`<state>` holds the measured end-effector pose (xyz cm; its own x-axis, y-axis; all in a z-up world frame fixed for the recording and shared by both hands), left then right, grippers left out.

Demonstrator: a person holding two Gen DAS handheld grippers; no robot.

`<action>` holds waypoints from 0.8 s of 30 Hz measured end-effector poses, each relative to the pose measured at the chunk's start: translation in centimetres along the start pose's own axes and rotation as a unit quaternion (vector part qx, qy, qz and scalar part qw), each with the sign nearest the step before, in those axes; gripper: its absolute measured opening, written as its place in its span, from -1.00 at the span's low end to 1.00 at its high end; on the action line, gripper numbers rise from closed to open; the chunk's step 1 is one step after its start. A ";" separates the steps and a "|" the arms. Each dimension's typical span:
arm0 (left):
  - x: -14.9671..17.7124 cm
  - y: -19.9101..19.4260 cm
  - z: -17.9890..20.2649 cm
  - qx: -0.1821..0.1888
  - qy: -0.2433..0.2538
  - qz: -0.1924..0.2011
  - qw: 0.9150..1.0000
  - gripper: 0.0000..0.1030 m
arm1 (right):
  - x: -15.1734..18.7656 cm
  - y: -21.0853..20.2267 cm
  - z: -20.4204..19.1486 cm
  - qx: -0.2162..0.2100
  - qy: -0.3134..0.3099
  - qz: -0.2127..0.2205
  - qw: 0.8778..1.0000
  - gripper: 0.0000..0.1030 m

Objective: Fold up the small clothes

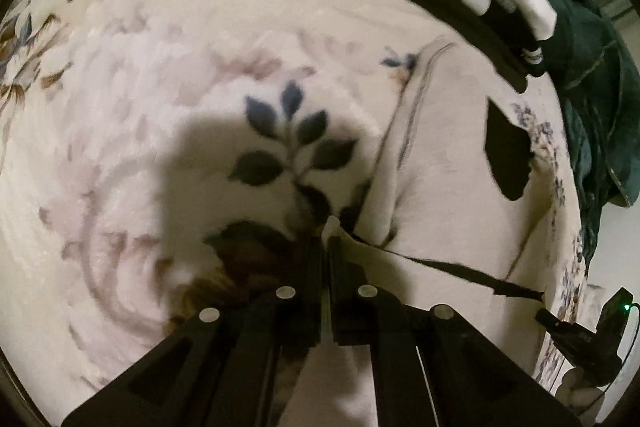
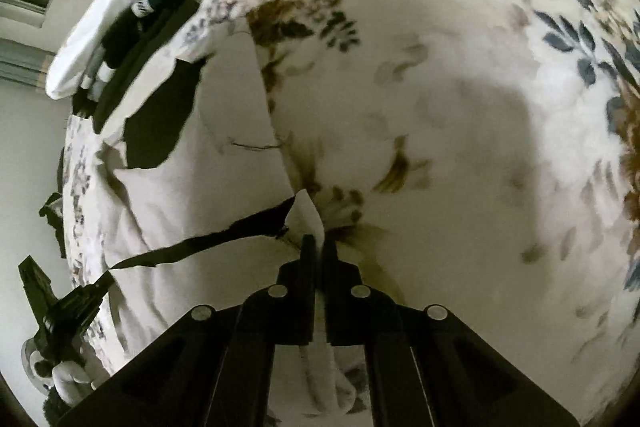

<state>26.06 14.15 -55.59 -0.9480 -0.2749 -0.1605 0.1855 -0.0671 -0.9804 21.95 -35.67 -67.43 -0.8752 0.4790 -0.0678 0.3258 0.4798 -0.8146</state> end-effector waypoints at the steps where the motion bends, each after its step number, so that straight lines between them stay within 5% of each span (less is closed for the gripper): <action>1: 0.0 0.1 -0.2 0.001 -0.002 -0.009 1.000 -0.94 | 0.0 0.4 -0.1 0.003 -0.001 -0.005 1.000 -0.95; 5: -1.2 -1.4 0.0 0.018 -0.010 -0.025 0.999 -0.75 | -0.3 1.9 -0.8 0.014 -0.007 -0.048 0.999 -0.89; 7: -3.1 -2.9 1.0 0.037 -0.001 -0.006 0.999 -0.25 | -0.8 1.8 -1.2 0.013 -0.008 -0.057 0.998 -0.54; 8: -3.9 -3.4 1.5 0.047 0.004 0.000 0.999 0.26 | -1.3 1.4 -1.5 0.010 -0.010 -0.053 0.998 -0.31; 9: -5.1 -3.7 2.2 0.055 0.010 0.007 0.998 0.44 | -2.2 0.9 -2.0 0.008 -0.014 -0.042 0.999 0.08; 16: -12.6 -0.5 8.5 0.020 0.097 0.021 0.995 0.43 | -11.3 1.7 -4.5 0.002 -0.021 0.003 1.000 0.13; 22: -14.9 5.2 13.0 -0.017 0.182 -0.025 0.983 0.41 | -18.1 7.5 -6.2 0.020 -0.034 -0.030 0.999 0.13; 23: -14.9 5.6 13.5 -0.021 0.196 -0.020 0.980 0.31 | -18.6 8.3 -6.3 0.024 -0.035 -0.037 0.998 0.13; 24: -14.9 5.6 13.8 -0.024 0.204 -0.016 0.979 -0.16 | -19.0 9.2 -6.4 0.027 -0.037 -0.046 0.998 0.10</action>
Point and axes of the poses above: each gripper's, at about its wrist camera, not at the fingertips, and y roughly the way its jaws point, z to its right, x to its underside, the point moved 6 cm from there along y, roughly the way its jaws point, and after that the axes turned 13 degrees about -x, right-handed, at the moved point
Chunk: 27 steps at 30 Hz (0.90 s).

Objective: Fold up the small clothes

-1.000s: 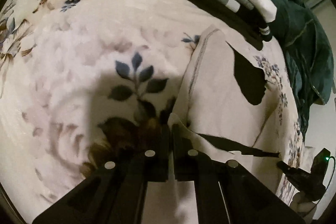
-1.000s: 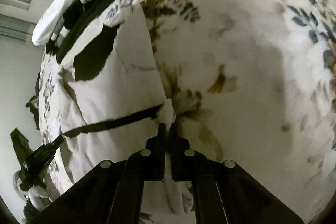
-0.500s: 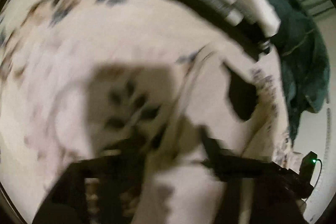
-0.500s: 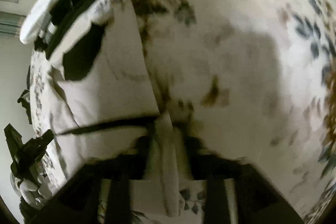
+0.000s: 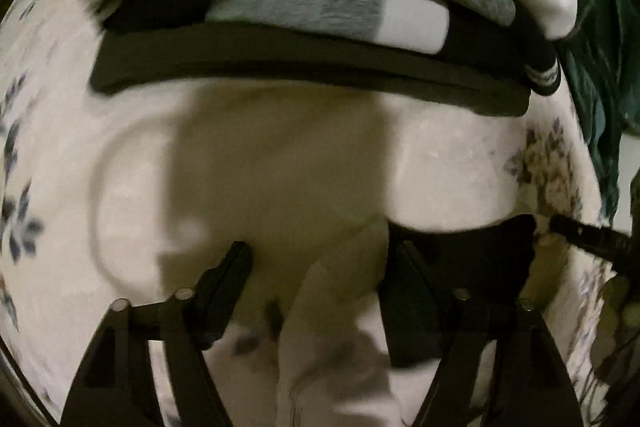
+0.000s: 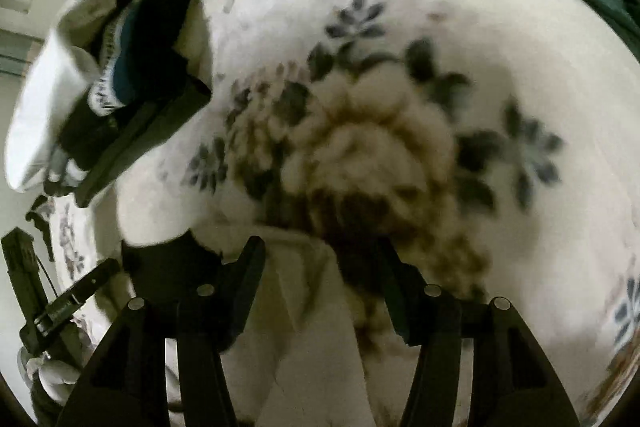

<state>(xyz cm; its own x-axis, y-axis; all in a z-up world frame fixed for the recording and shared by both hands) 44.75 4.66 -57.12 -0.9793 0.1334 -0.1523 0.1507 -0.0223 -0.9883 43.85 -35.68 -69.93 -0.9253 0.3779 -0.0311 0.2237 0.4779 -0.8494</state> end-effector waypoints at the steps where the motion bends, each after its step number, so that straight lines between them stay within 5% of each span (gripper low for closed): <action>1: 0.0 -0.1 0.3 -0.006 0.012 0.003 1.000 -0.46 | -0.2 0.5 -0.2 -0.001 -0.003 -0.004 1.000 -0.18; 2: 0.2 -0.2 0.4 0.000 0.018 0.005 1.000 -0.86 | -0.4 0.8 -0.4 0.000 -0.011 -0.005 1.000 -0.44; 3: 0.4 -0.6 0.4 0.008 0.019 0.009 1.000 -0.87 | -0.5 1.1 -0.7 0.010 -0.022 -0.008 1.000 -0.70; 4: 0.5 -1.1 0.4 0.013 0.020 0.019 1.000 -0.89 | -0.5 1.1 -1.0 0.009 -0.027 -0.009 1.000 -0.76; 16: 7.4 -12.6 -1.8 0.070 -0.028 0.123 0.989 -0.92 | 4.2 -6.5 -4.7 -0.060 -0.048 0.070 0.995 -0.86; 22: 15.6 -17.0 -2.5 0.087 -0.072 0.122 0.986 -0.92 | 13.3 -12.9 -5.5 -0.095 -0.045 0.085 0.991 -0.86; 27: 23.7 -15.9 -1.9 0.086 -0.097 0.067 0.989 -0.92 | 23.0 -14.1 -2.2 -0.086 -0.019 0.049 0.995 -0.86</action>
Point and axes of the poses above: each gripper's, at about its wrist camera, not at the fingertips, and y roughly the way its jaws point, z to its right, x to its underside, the point moved 6 cm from there along y, roughly the way its jaws point, and after that the axes turned 13 degrees about -x, right-handed, at the moved point
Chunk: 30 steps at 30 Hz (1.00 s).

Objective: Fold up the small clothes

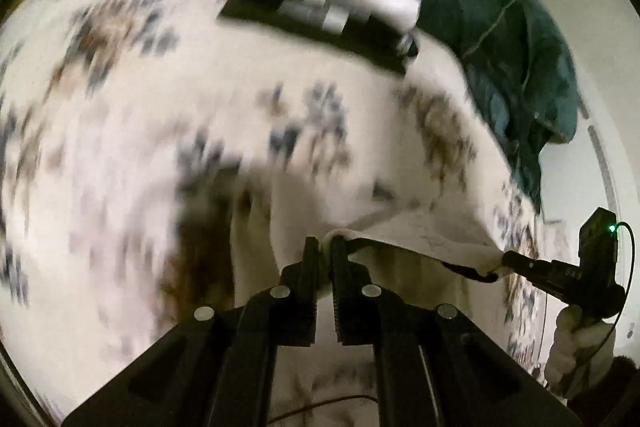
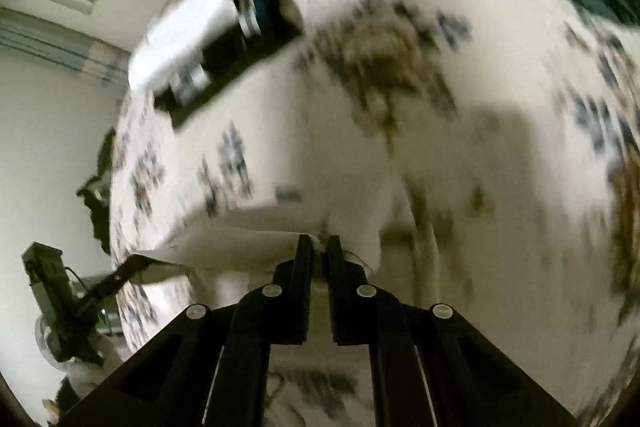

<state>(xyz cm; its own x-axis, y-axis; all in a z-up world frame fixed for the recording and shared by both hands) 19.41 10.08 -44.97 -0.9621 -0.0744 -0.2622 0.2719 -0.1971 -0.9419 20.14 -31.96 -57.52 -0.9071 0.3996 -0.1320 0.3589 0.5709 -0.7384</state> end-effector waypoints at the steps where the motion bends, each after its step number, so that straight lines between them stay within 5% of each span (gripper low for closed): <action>1: 1.4 0.6 -0.2 -0.001 -0.006 -0.017 1.000 -0.92 | 2.0 -0.1 0.8 0.002 0.009 -0.011 1.000 -0.86; 9: 8.6 2.9 -3.3 -0.028 -0.024 -0.114 0.993 -0.82 | 9.5 1.2 6.7 0.042 0.042 -0.089 0.994 -0.80; 10: 8.9 2.4 -3.6 -0.029 -0.028 -0.115 0.993 -0.72 | 9.9 1.2 7.2 0.048 0.050 -0.105 0.992 -0.59; 12: 9.1 1.7 -4.3 -0.018 -0.047 -0.115 0.992 -0.22 | 10.6 0.7 7.9 0.046 0.066 -0.119 0.990 -0.13; 14: 8.6 1.2 -5.0 0.000 -0.083 -0.109 0.991 -0.13 | 10.6 -0.4 8.4 0.037 0.081 -0.103 0.991 -0.03; 22: 4.5 4.8 -3.6 0.033 -0.140 -0.100 0.984 -0.12 | 8.3 -0.5 8.8 -0.013 0.150 -0.061 0.987 -0.01; 23: 4.5 5.3 -3.5 0.023 -0.137 -0.097 0.986 -0.18 | 8.2 0.2 8.8 -0.013 0.149 -0.064 0.987 -0.01; 24: 4.6 5.5 -3.3 0.017 -0.136 -0.090 0.987 -0.58 | 8.2 0.9 8.9 -0.010 0.153 -0.066 0.986 -0.02; 25: 4.8 5.7 -3.0 0.022 -0.137 -0.086 0.987 -0.95 | 8.2 1.2 9.0 -0.006 0.159 -0.065 0.985 -0.22; 27: 5.3 5.2 -2.6 0.015 -0.137 -0.079 0.987 -0.92 | 8.2 1.3 9.1 0.008 0.163 -0.042 0.986 -0.88; 30: 6.4 4.4 -3.1 0.008 -0.132 -0.079 0.988 -0.91 | 7.5 0.1 9.2 0.025 0.160 -0.004 0.987 -0.89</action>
Point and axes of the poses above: each gripper's, at about its wrist camera, not at the fingertips, and y roughly the way its jaws point, z to its right, x to its underside, the point moved 6 cm from there along y, roughly the way its jaws point, and after that the axes turned 13 degrees about -x, right-handed, at the moved point
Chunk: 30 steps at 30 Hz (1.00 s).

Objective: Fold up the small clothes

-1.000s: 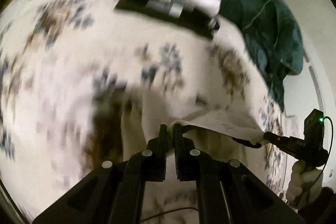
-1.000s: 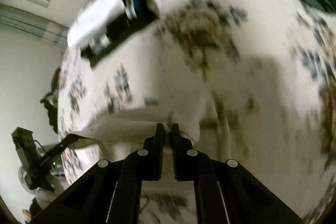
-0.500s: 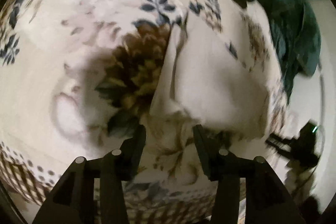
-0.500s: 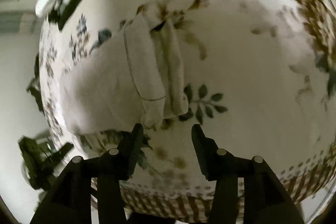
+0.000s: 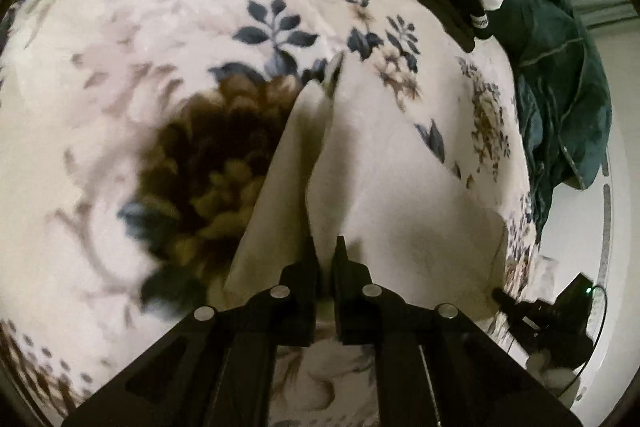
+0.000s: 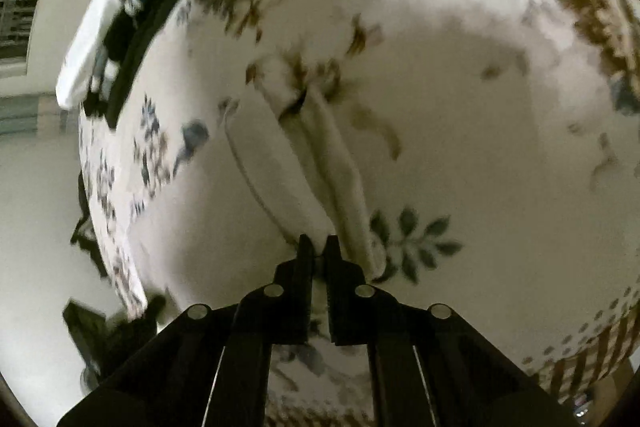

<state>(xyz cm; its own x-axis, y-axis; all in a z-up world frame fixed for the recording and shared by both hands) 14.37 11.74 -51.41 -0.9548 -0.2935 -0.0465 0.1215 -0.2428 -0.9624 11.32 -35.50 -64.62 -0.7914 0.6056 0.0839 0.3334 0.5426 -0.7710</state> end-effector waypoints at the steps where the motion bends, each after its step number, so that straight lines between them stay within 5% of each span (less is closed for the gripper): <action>1: 0.4 0.4 -0.4 -0.003 0.002 -0.012 1.000 -0.91 | -0.2 -0.3 0.0 0.006 -0.003 0.006 1.000 -0.89; 4: 0.8 1.0 -0.9 -0.008 0.014 -0.049 0.999 -0.81 | -0.1 0.3 0.0 0.011 -0.013 -0.034 0.999 -0.88; 6: 0.3 0.2 -1.2 -0.022 0.017 -0.048 0.998 -0.54 | 0.0 1.0 -0.1 0.042 -0.034 -0.075 0.996 -0.78; 9: -1.7 -1.9 -0.8 -0.032 0.029 -0.011 0.999 -0.53 | -1.5 -0.3 -1.1 0.055 -0.048 -0.050 0.996 -0.12; 14: -6.0 -2.3 1.4 -0.027 0.047 0.041 0.998 -0.03 | -4.6 -1.7 -4.1 0.020 -0.081 0.027 0.996 -0.10; 18: -8.2 1.5 1.8 -0.053 0.059 0.030 0.996 -0.01 | -6.2 1.6 -6.2 0.024 -0.117 0.015 0.993 -0.10; 22: -8.7 5.3 -0.5 -0.073 0.052 -0.006 0.996 0.04 | -7.2 4.7 -4.5 0.083 -0.114 0.000 0.990 -0.10; 25: -8.6 5.0 -1.3 -0.033 0.034 -0.013 0.999 0.04 | -7.9 5.6 -1.3 0.095 -0.066 -0.006 0.993 -0.10; 28: -7.9 3.0 -1.3 0.049 0.022 -0.009 0.999 0.11 | -8.1 5.5 -0.4 0.055 -0.033 -0.015 0.998 -0.10; 30: -7.4 2.9 -1.7 0.098 0.006 -0.015 0.995 0.42 | -8.1 4.7 -0.3 0.001 -0.013 -0.015 1.000 -0.07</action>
<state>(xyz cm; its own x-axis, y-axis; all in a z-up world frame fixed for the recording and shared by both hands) 21.34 14.83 -54.30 -0.9622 -0.2715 -0.0223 0.1414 -0.4278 -0.8928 19.44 -37.69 -68.67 -0.8143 0.5735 0.0896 0.3092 0.5592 -0.7692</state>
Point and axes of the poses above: each gripper's, at about its wrist camera, not at the fingertips, and y roughly the way its jaws point, z to its right, x to its underside, the point moved 6 cm from there along y, roughly the way its jaws point, and after that the axes turned 13 degrees about -x, right-handed, at the moved point
